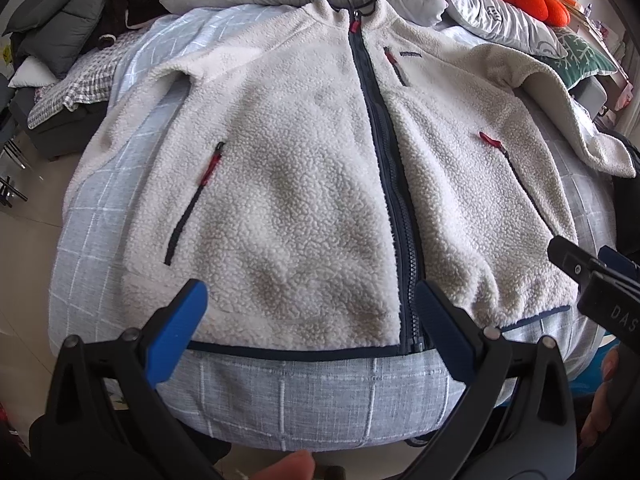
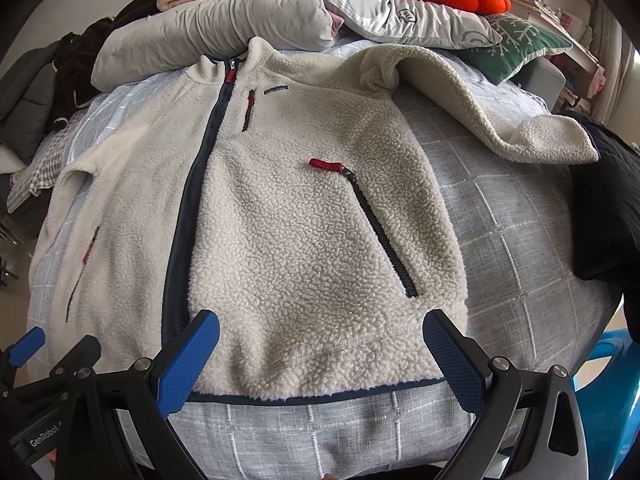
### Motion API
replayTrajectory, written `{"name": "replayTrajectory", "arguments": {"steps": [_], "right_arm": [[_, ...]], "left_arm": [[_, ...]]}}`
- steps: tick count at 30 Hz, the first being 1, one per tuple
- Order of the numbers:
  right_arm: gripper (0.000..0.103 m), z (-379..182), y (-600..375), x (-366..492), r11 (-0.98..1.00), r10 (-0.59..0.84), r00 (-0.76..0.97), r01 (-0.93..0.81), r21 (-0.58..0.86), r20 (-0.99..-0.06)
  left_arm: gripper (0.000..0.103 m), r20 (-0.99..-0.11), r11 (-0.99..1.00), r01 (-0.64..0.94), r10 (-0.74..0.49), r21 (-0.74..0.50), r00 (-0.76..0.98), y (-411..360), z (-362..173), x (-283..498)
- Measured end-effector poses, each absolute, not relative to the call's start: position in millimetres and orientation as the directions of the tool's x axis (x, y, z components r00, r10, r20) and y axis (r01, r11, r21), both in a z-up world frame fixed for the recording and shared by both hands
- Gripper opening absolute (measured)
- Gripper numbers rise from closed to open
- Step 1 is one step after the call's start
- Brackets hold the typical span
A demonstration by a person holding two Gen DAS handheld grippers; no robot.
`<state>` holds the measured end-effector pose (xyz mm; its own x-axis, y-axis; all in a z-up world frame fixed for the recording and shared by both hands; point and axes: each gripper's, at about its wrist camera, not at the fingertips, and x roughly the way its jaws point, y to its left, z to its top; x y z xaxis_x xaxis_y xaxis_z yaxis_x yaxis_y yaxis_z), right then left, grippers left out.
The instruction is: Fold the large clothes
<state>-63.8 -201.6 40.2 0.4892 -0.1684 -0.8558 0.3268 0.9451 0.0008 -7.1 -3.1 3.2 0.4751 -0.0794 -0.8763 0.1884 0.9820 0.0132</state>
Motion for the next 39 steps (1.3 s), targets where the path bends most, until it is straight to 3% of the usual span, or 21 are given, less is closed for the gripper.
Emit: {"name": "replayTrajectory", "arguments": {"steps": [11, 18, 24, 30, 32, 34, 36, 39], "right_arm": [[0.103, 40.3, -209.5, -68.7, 0.936, -0.219, 0.484, 0.349, -0.043, -0.847], [0.103, 21.1, -227.0, -64.8, 0.943, -0.239, 0.407, 0.313, -0.111, -0.882], [0.103, 16.5, -283.1, -69.2, 0.940, -0.053, 0.402, 0.329, 0.090, -0.914], [0.103, 7.0, -327.1, -65.6, 0.916, 0.033, 0.362, 0.361, 0.173, -0.932], [0.100, -0.9, -337.1, -66.1, 0.906, 0.061, 0.337, 0.377, 0.194, -0.939], [0.087, -12.2, -344.3, -69.8, 0.876, 0.167, 0.328, 0.383, 0.292, -0.930], [0.081, -22.3, -348.6, -73.0, 0.830, 0.276, 0.328, 0.394, 0.396, -0.904], [0.080, -35.2, -356.2, -73.8, 0.804, 0.307, 0.308, 0.422, 0.419, -0.900]], "left_arm": [[0.103, -0.884, 0.978, 0.206, -0.093, 0.004, 0.459, -6.9, -6.1, -5.3], [0.103, -0.926, 0.938, 0.341, -0.178, -0.057, 0.333, -9.0, -27.5, 4.4], [0.103, -0.924, 0.936, 0.350, -0.171, -0.044, 0.341, 27.1, -23.6, 22.1], [0.098, -0.924, 0.954, 0.298, -0.079, 0.039, 0.373, 80.6, -23.7, 45.0], [0.096, -0.932, 0.966, 0.259, -0.076, 0.019, 0.354, 103.7, -28.0, 57.2], [0.090, -0.939, 0.976, 0.216, -0.093, -0.020, 0.331, 126.8, -32.5, 66.9], [0.084, -0.946, 0.980, 0.177, -0.135, -0.085, 0.296, 147.1, -39.5, 74.5], [0.077, -0.949, 0.974, 0.136, -0.211, -0.182, 0.235, 170.6, -57.2, 83.6]]}}
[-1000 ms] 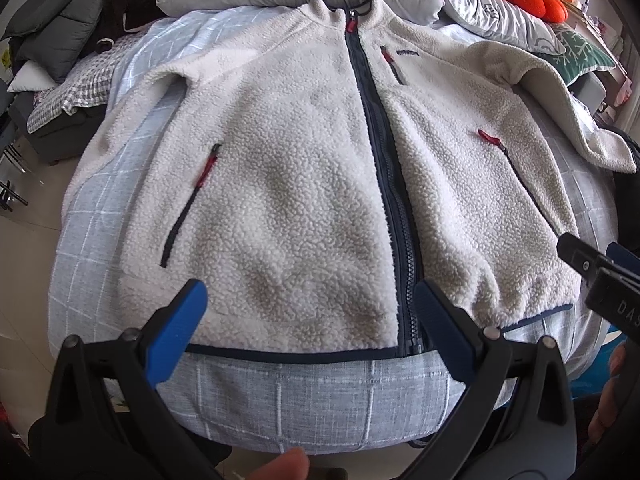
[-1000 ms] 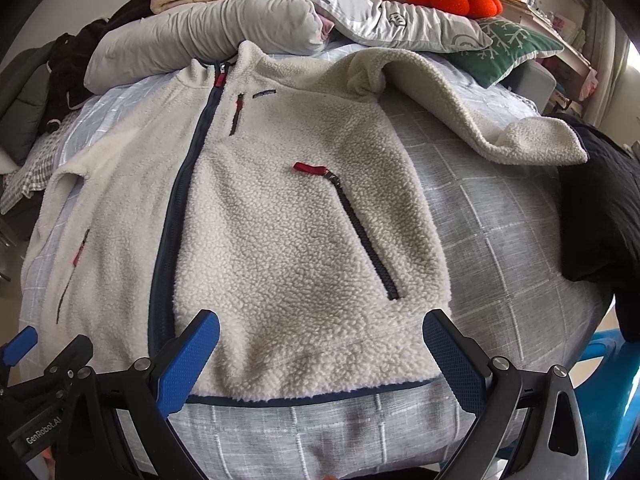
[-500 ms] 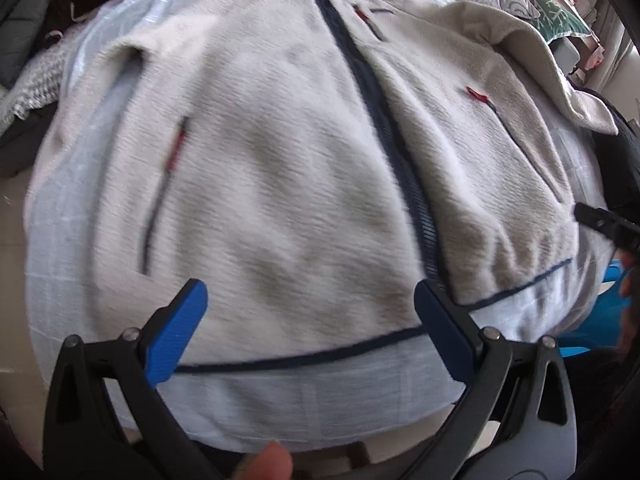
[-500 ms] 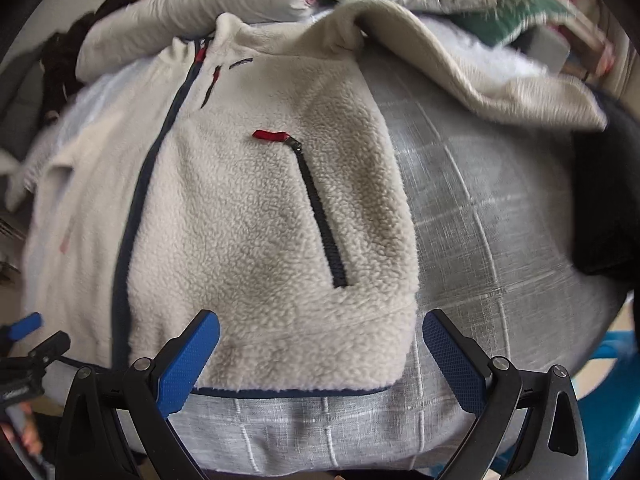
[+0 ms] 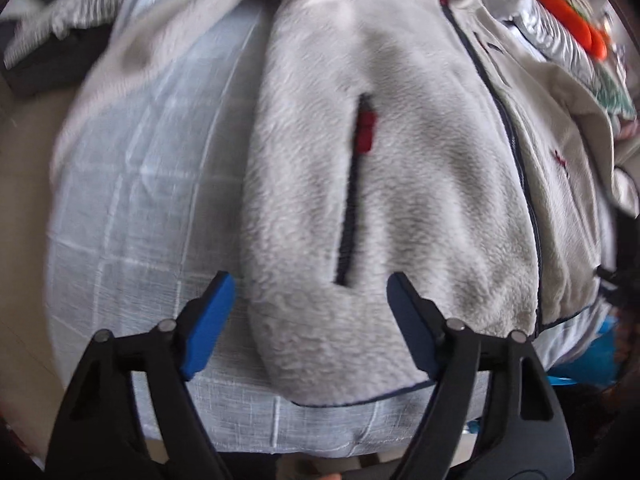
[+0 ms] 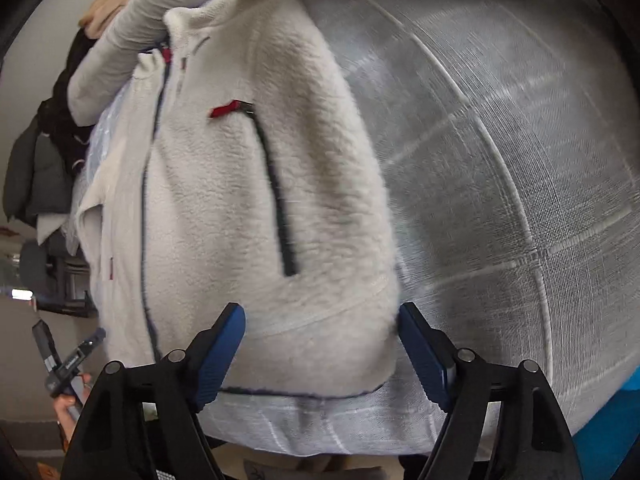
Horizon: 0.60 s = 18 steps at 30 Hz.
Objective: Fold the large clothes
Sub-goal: 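Lower both tools onto the navy-trimmed jacket hem and close them on it, then lift the hem with both tools and fold it over toward the collar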
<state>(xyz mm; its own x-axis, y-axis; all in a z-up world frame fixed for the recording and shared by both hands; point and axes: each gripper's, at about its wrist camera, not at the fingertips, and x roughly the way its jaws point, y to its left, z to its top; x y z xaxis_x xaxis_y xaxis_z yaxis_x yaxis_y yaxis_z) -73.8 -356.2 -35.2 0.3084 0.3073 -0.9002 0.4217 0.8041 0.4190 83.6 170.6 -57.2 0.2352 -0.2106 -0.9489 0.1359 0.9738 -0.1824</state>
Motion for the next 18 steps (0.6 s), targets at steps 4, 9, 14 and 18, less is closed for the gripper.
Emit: {"name": "replayTrajectory", "arguments": {"steps": [4, 9, 14, 18], "right_arm": [[0.082, -50.9, -369.2, -74.8, 0.754, 0.343, 0.322, 0.465, 0.463, -0.882], [0.030, -53.5, -357.1, -73.2, 0.728, 0.403, 0.372, 0.424, 0.539, -0.837], [0.018, -27.0, -348.6, -85.3, 0.745, 0.360, 0.420, 0.407, 0.528, -0.833], [0.016, 5.0, -352.4, -96.7, 0.782, 0.331, 0.454, 0.358, 0.510, -0.827]], "left_arm": [[0.065, -0.944, 0.953, 0.061, -0.303, -0.298, 0.127, 187.6, -91.2, 89.0], [0.026, -0.913, 0.922, 0.062, -0.387, -0.382, 0.128, 186.2, -86.5, 72.7], [0.018, -0.905, 0.931, 0.115, -0.364, -0.346, 0.220, 185.3, -52.8, 48.5], [0.017, -0.875, 0.915, 0.166, -0.401, -0.368, 0.272, 190.7, -13.9, 36.1]]}}
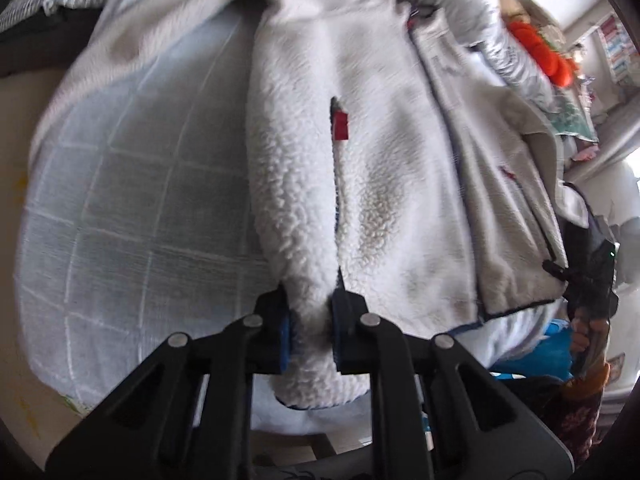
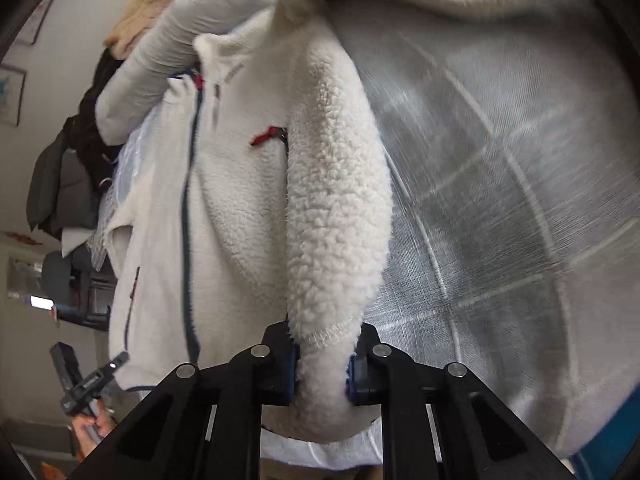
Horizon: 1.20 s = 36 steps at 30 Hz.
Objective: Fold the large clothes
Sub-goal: 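Lift the hem with both tools and fold it over toward the collar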
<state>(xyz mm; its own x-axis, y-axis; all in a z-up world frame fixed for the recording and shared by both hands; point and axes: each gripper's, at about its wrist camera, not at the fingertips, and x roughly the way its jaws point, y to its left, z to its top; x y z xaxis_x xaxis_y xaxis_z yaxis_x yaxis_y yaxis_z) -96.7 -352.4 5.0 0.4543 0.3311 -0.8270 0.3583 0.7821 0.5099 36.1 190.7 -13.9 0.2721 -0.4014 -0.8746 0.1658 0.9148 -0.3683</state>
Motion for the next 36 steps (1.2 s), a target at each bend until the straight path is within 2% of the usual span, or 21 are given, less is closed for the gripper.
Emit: {"name": "replayTrajectory", "arguments": {"steps": [4, 7, 12, 14, 18, 21, 22, 23, 25, 28, 33, 36], "right_arm": [[0.015, 42.8, -350.5, -110.3, 0.826, 0.302, 0.487, 0.296, 0.480, -0.820], [0.016, 60.5, -347.2, -137.4, 0.854, 0.292, 0.480, 0.257, 0.451, -0.827], [0.017, 39.6, -333.7, -150.8, 0.882, 0.287, 0.388, 0.251, 0.400, -0.876], [0.021, 19.2, -333.4, -148.5, 0.894, 0.268, 0.331, 0.265, 0.362, -0.905], [0.036, -15.4, -334.7, -137.0, 0.922, 0.189, 0.197, 0.303, 0.243, -0.962], [0.051, -9.9, -346.0, -130.7, 0.929, 0.152, 0.207, 0.303, 0.212, -0.966], [0.060, -1.9, -353.1, -128.4, 0.928, 0.136, 0.228, 0.310, 0.204, -0.964], [0.064, 6.8, -361.7, -126.2, 0.925, 0.122, 0.251, 0.321, 0.201, -0.960], [0.075, 28.6, -379.0, -126.2, 0.913, 0.092, 0.314, 0.353, 0.206, -0.945], [0.083, 58.4, -423.0, -120.5, 0.877, 0.035, 0.397, 0.427, 0.219, -0.917], [0.083, 79.4, -482.6, -81.5, 0.766, -0.125, 0.435, 0.614, 0.193, -0.892], [0.083, 73.5, -521.2, -58.2, 0.690, -0.182, 0.419, 0.699, 0.188, -0.889]], "left_arm": [[0.017, -0.856, 0.902, 0.243, -0.419, -0.356, 0.301, 194.6, 21.3, 11.9], [0.017, -0.866, 0.893, 0.289, -0.421, -0.344, 0.271, 197.5, 25.8, -4.0], [0.018, -0.925, 0.906, 0.318, -0.344, -0.281, 0.161, 183.8, -10.2, -4.6], [0.021, -0.945, 0.908, 0.323, -0.312, -0.266, 0.101, 178.6, -30.6, -2.5], [0.035, -0.981, 0.917, 0.370, -0.184, -0.149, 0.062, 164.9, -51.1, 5.6], [0.051, -0.981, 0.924, 0.368, -0.155, -0.104, 0.113, 162.1, -38.3, 12.6], [0.062, -0.978, 0.929, 0.360, -0.149, -0.089, 0.144, 162.2, -30.3, 16.1], [0.070, -0.972, 0.932, 0.354, -0.146, -0.072, 0.187, 163.3, -20.1, 17.7], [0.073, -0.955, 0.936, 0.348, -0.147, -0.050, 0.257, 161.8, -2.5, 27.1], [0.078, -0.936, 0.940, 0.337, -0.158, -0.046, 0.314, 157.7, 15.9, 44.3], [0.078, -0.911, 0.940, 0.332, -0.205, -0.081, 0.358, 127.2, 32.1, 75.1], [0.078, -0.906, 0.928, 0.349, -0.255, -0.132, 0.337, 103.1, 30.4, 93.6]]}}
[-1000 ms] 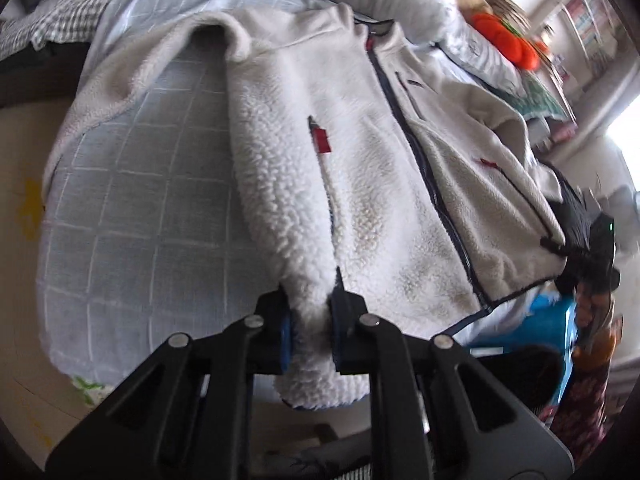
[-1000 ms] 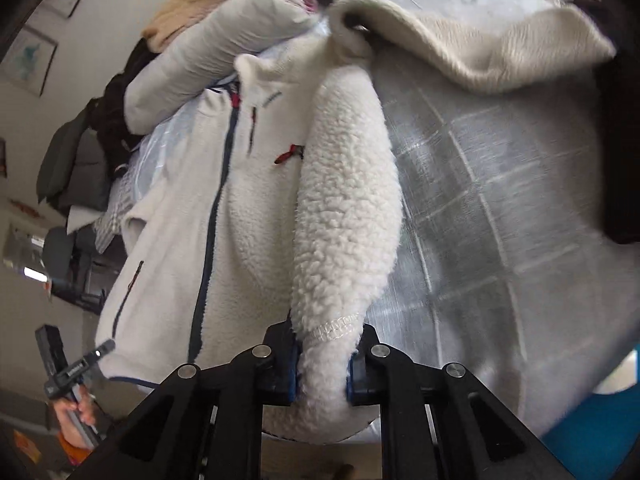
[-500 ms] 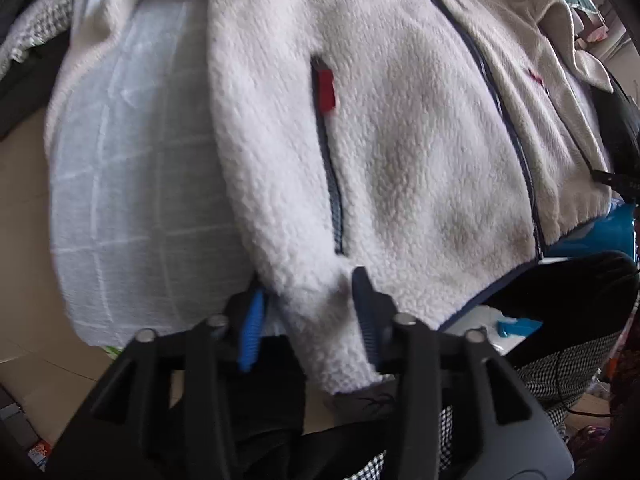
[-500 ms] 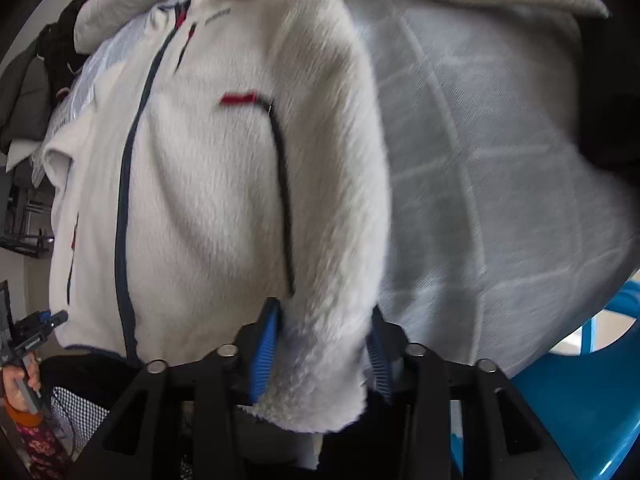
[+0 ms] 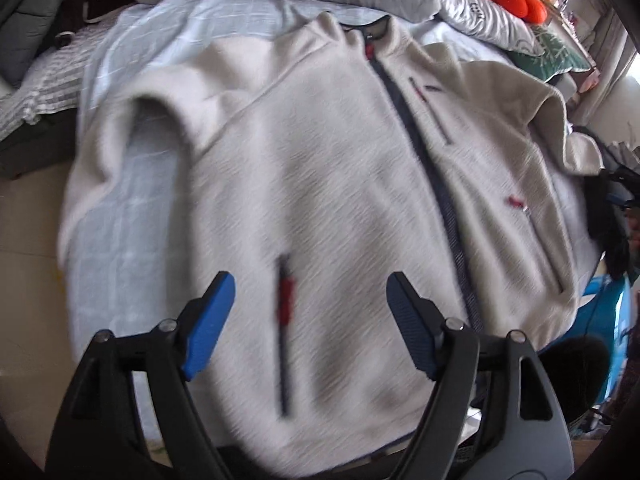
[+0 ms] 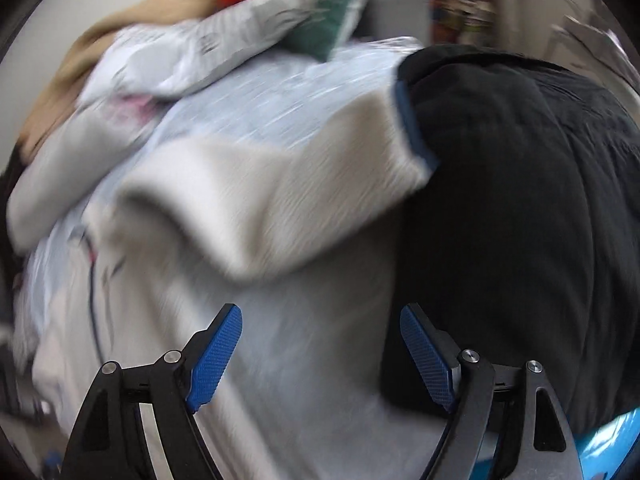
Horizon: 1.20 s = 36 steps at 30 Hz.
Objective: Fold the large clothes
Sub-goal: 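Lift the hem with both tools and fold it over toward the collar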
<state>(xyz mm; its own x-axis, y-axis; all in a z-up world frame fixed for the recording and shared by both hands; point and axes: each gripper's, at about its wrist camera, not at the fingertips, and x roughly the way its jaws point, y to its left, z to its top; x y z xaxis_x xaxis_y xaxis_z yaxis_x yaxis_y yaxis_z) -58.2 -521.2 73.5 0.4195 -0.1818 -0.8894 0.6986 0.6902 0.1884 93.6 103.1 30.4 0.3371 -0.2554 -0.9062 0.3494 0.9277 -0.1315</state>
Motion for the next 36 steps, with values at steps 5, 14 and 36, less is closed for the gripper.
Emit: {"name": "replayTrajectory", "arguments": {"steps": [5, 14, 36], "right_arm": [[0.083, 56.9, -545.9, -18.6, 0.635, -0.227, 0.398, 0.752, 0.175, -0.889], [0.012, 45.6, -567.0, 39.5, 0.633, -0.411, 0.329, 0.774, -0.007, -0.850], [0.019, 89.2, -725.5, 78.1, 0.327, -0.814, 0.044, 0.859, -0.394, -0.580]], "left_arm": [[0.078, -0.907, 0.903, 0.407, -0.282, -0.139, 0.314, 53.3, 28.1, 119.7], [0.078, -0.891, 0.819, 0.571, -0.303, -0.061, 0.338, -63.0, 14.3, 183.8], [0.023, -0.774, 0.747, 0.647, -0.496, -0.150, 0.394, -301.5, -79.6, 325.9]]}}
